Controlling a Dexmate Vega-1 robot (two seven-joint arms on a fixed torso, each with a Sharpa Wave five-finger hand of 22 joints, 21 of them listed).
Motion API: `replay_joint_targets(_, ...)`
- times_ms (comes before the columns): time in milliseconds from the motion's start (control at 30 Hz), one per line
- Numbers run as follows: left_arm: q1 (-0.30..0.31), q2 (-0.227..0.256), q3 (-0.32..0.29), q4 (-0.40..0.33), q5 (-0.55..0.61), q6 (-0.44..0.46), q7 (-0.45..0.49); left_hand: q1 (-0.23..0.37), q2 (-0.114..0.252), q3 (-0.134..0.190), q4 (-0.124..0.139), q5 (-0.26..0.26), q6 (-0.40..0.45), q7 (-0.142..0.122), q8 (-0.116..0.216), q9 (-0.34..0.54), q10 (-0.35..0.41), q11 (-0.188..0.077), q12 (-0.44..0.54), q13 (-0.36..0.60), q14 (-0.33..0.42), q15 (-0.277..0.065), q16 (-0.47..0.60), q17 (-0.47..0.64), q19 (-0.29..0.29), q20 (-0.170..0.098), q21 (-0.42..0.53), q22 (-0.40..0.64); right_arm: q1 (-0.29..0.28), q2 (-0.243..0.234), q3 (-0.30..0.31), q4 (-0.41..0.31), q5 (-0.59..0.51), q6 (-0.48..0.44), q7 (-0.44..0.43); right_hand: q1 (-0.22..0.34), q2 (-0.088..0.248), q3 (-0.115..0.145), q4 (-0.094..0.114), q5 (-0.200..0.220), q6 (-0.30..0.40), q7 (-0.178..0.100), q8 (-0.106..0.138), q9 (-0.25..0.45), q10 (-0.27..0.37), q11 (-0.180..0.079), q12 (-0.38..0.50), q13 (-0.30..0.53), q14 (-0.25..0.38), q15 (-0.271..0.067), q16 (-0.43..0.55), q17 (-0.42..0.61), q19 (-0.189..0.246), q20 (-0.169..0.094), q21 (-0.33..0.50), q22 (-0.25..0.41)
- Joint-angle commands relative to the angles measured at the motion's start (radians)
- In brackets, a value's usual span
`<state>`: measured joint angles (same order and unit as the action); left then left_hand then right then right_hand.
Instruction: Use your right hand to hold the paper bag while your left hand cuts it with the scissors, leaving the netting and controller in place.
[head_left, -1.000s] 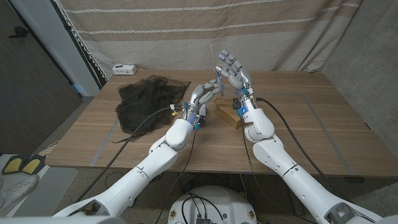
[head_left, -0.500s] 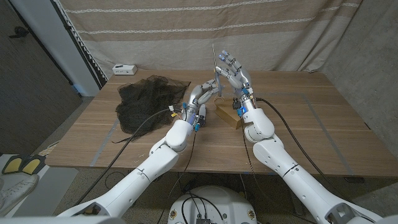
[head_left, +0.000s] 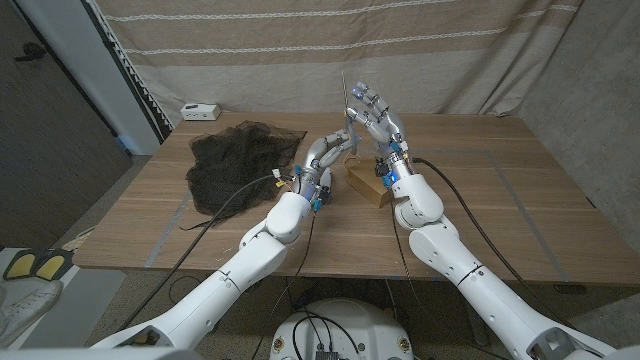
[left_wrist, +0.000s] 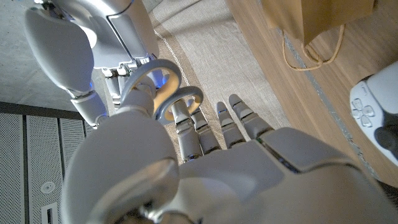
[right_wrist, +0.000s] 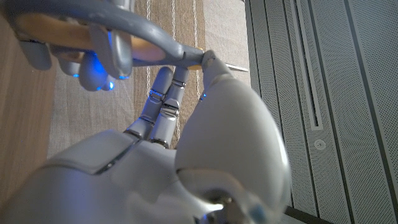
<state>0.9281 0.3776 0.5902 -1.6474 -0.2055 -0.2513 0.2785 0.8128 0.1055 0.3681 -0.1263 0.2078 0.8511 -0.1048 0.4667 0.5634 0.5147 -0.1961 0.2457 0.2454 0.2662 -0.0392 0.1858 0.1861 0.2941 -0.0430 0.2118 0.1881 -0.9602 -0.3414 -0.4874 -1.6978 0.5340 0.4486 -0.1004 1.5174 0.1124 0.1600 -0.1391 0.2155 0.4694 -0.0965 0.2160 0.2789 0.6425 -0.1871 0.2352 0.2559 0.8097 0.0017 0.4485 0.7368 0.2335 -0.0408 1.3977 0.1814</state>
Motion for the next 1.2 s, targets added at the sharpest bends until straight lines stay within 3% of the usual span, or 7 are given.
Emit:
replay_joint_targets(33,-0.006,0.006,0.006,-0.005,-0.01,0.009,-0.015,-0.088,0.075,0.149,0.129,0.005,-0.006,0.003,0.035,0.04,0.049,-0.015,0.015,0.01,0.011,-0.174,0.005,0.0,-0.005,-0.114,0.007,0.0,-0.004,-0.013,0.002,-0.015,0.006,-0.018,0.002,0.005,0.01,0.001,0.006,0.008,0.002,0.005,0.0,0.002,0.001,0.007,-0.004,0.0,0.099,-0.244,0.005,0.003,0.004,-0.137,-0.002,0.001)
replay_joint_targets(433,-0.004,0.005,0.005,-0.012,-0.013,0.015,-0.008,-0.088,0.069,0.192,0.126,0.007,-0.004,0.012,0.112,0.113,0.164,-0.023,0.059,0.053,0.06,-0.174,0.014,0.0,-0.004,-0.118,0.006,-0.003,-0.001,-0.029,0.002,-0.029,0.013,-0.039,0.01,-0.02,0.005,-0.007,0.015,0.008,-0.003,0.012,-0.002,0.002,-0.003,0.017,-0.006,0.0,0.092,-0.244,0.001,0.003,0.003,-0.125,-0.012,-0.003)
replay_joint_targets(967,-0.002,0.005,0.003,-0.012,-0.043,0.015,-0.022,-0.092,0.061,0.22,0.123,0.007,0.008,0.011,0.133,0.104,0.183,-0.021,0.08,0.092,0.081,-0.176,0.005,0.001,-0.004,-0.121,0.003,-0.004,0.003,-0.042,0.002,-0.033,0.04,-0.057,0.035,-0.08,-0.001,-0.023,0.037,0.019,-0.03,0.032,-0.011,0.001,-0.027,0.042,-0.018,0.0,0.088,-0.243,-0.014,-0.013,-0.018,-0.11,-0.046,-0.008)
replay_joint_targets(1033,-0.001,0.005,0.002,-0.013,-0.044,0.015,-0.022,-0.092,0.06,0.222,0.123,0.006,0.01,0.012,0.135,0.104,0.184,-0.021,0.081,0.095,0.082,-0.176,0.004,0.001,-0.004,-0.121,0.003,-0.004,0.002,-0.043,0.002,-0.034,0.035,-0.056,0.032,-0.134,-0.006,-0.044,0.06,0.032,-0.044,0.033,-0.013,-0.001,-0.041,0.04,-0.022,0.004,0.093,-0.242,-0.014,-0.025,-0.032,-0.116,-0.076,-0.01)
replay_joint_targets(1067,0.001,0.006,0.001,-0.015,-0.044,0.015,-0.02,-0.092,0.06,0.222,0.122,0.006,0.009,0.011,0.136,0.104,0.184,-0.021,0.081,0.096,0.082,-0.175,0.004,0.001,-0.003,-0.12,0.003,-0.004,0.001,-0.047,0.002,-0.037,0.027,-0.052,0.032,-0.196,-0.017,-0.071,0.088,0.039,-0.051,0.031,-0.014,-0.002,-0.051,0.042,-0.024,0.006,0.083,-0.24,-0.012,-0.027,-0.031,-0.122,-0.088,-0.01)
replay_joint_targets(1133,0.003,0.007,0.0,-0.017,-0.045,0.016,-0.019,-0.093,0.059,0.225,0.122,0.006,0.01,0.013,0.137,0.102,0.185,-0.021,0.083,0.1,0.082,-0.175,0.003,0.001,-0.003,-0.12,0.003,-0.004,0.001,-0.049,0.003,-0.038,0.03,-0.054,0.034,-0.253,-0.039,-0.104,0.106,0.058,-0.063,0.031,-0.014,-0.004,-0.066,0.037,-0.026,0.011,0.067,-0.236,-0.004,-0.024,-0.025,-0.129,-0.108,-0.01)
replay_joint_targets(1200,0.005,0.008,0.0,-0.019,-0.045,0.019,-0.017,-0.095,0.058,0.228,0.121,0.005,0.012,0.012,0.138,0.098,0.186,-0.021,0.085,0.105,0.084,-0.175,0.002,0.001,-0.003,-0.12,0.003,-0.004,0.001,-0.051,0.002,-0.039,0.031,-0.057,0.036,-0.286,-0.041,-0.119,0.117,0.08,-0.083,0.028,-0.018,-0.004,-0.078,0.031,-0.027,0.016,0.013,-0.237,-0.022,-0.033,-0.016,-0.135,-0.123,-0.01)
